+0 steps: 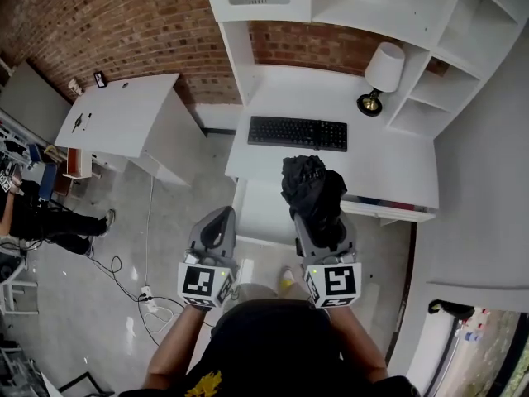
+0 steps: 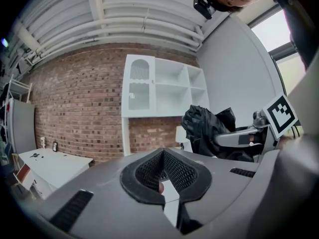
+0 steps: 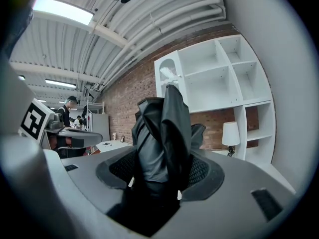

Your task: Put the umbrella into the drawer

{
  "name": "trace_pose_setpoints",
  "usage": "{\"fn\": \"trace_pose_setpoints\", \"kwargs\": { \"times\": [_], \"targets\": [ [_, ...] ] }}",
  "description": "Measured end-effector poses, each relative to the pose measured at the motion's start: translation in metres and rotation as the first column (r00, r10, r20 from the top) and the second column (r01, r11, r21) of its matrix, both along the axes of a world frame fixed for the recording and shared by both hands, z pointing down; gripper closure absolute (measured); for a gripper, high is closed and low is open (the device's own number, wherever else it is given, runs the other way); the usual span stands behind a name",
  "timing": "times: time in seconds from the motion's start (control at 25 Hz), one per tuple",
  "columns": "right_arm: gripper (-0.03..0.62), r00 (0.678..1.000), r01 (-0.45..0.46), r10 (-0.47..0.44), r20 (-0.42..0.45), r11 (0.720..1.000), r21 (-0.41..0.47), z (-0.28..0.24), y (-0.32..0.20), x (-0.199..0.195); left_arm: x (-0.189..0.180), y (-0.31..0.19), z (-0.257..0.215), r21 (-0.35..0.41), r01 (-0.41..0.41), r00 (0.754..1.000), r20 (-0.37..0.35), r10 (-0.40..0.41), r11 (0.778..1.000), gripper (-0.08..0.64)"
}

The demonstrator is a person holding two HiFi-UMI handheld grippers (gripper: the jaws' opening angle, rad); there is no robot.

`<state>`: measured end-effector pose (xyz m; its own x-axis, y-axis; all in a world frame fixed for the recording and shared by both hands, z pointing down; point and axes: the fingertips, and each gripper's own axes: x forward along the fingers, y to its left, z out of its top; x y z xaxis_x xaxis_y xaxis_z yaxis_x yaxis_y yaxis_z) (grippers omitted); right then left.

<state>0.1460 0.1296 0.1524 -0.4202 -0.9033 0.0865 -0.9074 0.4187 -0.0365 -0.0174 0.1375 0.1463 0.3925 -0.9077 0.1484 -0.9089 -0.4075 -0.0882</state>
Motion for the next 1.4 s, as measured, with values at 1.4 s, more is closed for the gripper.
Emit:
{"fn": "trace_pose_setpoints", "kwargs": {
  "times": [1.4],
  "targets": [
    [0.370, 0.985, -0.023, -0.012, -0.171, 0.979, -0.200, 0.056, -0.102, -0.103, -0.065, -0.138, 0.078, -0.143, -0.187, 0.976, -0.139, 0.167, 0.972, 0.543]
  ]
}}
